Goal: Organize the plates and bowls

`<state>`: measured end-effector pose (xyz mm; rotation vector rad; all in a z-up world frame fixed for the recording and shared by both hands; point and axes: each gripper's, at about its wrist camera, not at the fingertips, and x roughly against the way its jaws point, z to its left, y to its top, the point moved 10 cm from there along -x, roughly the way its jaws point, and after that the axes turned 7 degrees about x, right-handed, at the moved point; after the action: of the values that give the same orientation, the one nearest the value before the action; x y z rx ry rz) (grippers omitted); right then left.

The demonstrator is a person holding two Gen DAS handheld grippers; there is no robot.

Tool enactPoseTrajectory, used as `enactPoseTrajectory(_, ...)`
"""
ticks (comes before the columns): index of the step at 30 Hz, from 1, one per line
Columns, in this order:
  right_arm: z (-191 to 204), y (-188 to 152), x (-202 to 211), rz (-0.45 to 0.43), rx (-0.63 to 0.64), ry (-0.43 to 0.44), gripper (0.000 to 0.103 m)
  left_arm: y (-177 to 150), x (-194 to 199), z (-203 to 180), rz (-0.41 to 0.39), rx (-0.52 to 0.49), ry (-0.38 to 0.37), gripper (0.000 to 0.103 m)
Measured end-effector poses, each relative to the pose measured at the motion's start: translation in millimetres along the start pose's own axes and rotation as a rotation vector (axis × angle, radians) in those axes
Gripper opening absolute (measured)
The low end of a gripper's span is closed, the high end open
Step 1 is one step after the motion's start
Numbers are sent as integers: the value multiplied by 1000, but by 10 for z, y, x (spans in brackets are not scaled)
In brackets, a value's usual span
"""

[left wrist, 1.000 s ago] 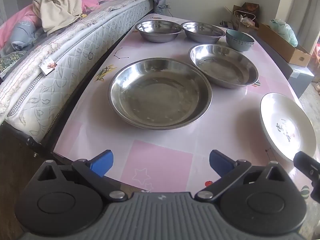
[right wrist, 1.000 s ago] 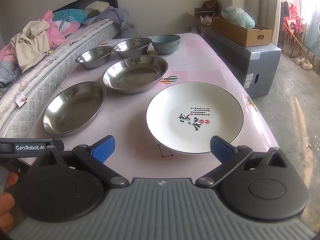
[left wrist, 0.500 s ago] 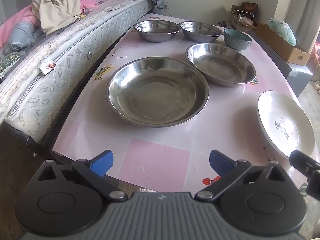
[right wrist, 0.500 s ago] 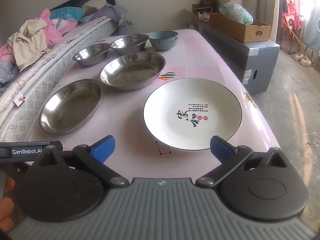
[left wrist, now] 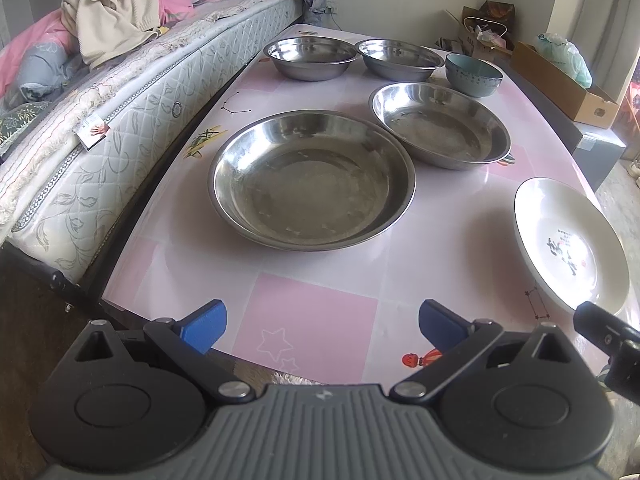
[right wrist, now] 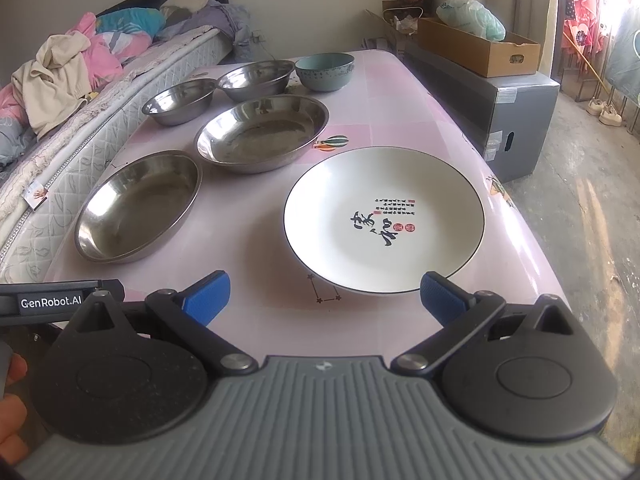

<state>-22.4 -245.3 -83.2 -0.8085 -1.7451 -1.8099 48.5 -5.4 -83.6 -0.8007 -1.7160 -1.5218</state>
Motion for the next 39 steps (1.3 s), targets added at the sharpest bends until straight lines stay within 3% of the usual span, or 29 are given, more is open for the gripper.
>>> enactPoseTrajectory(39, -27, -35, -79, 27, -13, 6, 102, 2, -26, -2, 6, -5, 4, 103)
